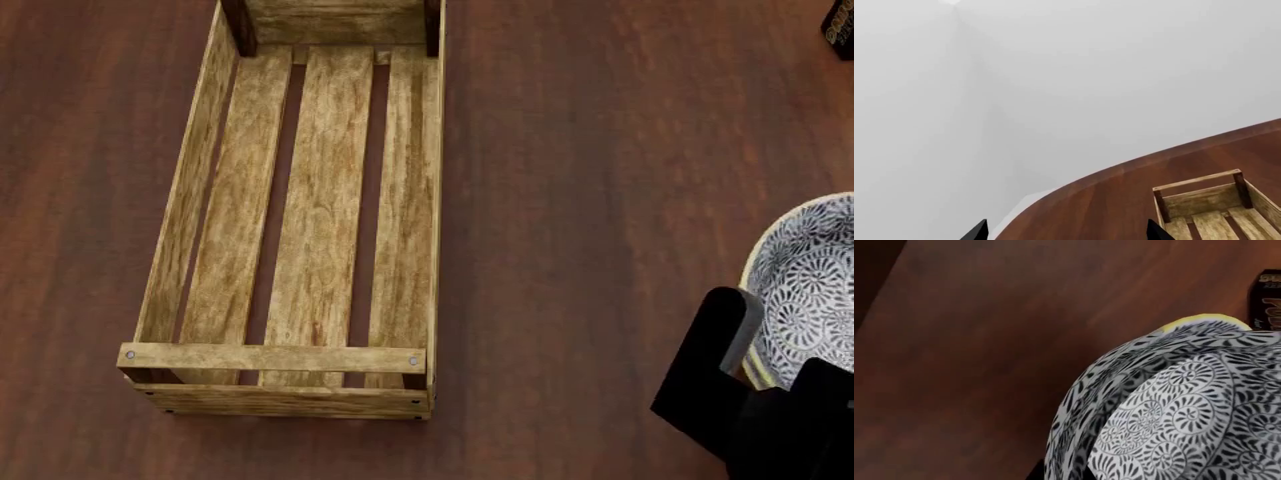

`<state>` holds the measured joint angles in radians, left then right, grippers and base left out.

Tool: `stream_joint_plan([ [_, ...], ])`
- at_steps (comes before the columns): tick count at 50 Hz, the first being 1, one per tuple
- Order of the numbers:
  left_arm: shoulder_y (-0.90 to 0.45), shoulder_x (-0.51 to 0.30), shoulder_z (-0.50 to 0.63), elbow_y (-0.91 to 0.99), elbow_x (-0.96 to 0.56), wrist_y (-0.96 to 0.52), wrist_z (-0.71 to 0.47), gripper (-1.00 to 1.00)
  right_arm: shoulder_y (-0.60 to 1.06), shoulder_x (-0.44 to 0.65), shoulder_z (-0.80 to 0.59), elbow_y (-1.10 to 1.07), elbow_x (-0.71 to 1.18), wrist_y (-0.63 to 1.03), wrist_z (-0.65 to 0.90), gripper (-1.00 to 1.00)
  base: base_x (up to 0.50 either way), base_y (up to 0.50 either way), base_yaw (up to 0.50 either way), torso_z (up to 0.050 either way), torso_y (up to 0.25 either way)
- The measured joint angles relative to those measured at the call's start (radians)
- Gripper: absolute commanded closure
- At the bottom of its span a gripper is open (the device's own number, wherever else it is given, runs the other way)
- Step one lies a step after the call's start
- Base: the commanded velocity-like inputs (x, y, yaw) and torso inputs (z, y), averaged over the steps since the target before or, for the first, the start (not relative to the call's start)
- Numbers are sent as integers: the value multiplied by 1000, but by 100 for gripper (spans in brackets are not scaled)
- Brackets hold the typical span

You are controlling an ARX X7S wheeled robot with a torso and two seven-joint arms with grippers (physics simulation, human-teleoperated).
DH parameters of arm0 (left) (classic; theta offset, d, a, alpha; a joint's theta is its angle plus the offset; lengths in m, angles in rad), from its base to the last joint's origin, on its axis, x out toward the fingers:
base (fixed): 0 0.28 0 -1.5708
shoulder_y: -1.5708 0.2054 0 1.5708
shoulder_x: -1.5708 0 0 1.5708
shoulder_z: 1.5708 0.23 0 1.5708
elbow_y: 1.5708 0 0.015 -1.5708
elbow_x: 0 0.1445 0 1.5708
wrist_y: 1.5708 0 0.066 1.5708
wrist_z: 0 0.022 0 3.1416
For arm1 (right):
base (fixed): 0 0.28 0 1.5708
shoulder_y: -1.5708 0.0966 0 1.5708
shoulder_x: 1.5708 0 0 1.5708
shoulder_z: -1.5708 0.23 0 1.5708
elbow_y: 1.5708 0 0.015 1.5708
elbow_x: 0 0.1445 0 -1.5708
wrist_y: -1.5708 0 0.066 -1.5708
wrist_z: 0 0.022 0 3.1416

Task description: Stack the left bowl on the right bowl and place them in the tray.

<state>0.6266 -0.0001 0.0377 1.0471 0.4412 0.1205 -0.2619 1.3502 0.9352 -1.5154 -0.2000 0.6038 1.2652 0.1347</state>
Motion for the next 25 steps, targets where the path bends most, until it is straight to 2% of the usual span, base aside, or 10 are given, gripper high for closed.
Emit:
stream_joint_plan([
  [15, 1, 0, -13, 0, -16, 9, 6, -100, 216, 11, -79, -115, -80, -4, -102, 100, 0, 0, 0, 0, 1],
  [25, -10, 0, -20, 0, -26, 5, 15, -100, 365, -19, -112, -136, -133, -46, -201, 100, 0, 0, 0, 0, 0],
])
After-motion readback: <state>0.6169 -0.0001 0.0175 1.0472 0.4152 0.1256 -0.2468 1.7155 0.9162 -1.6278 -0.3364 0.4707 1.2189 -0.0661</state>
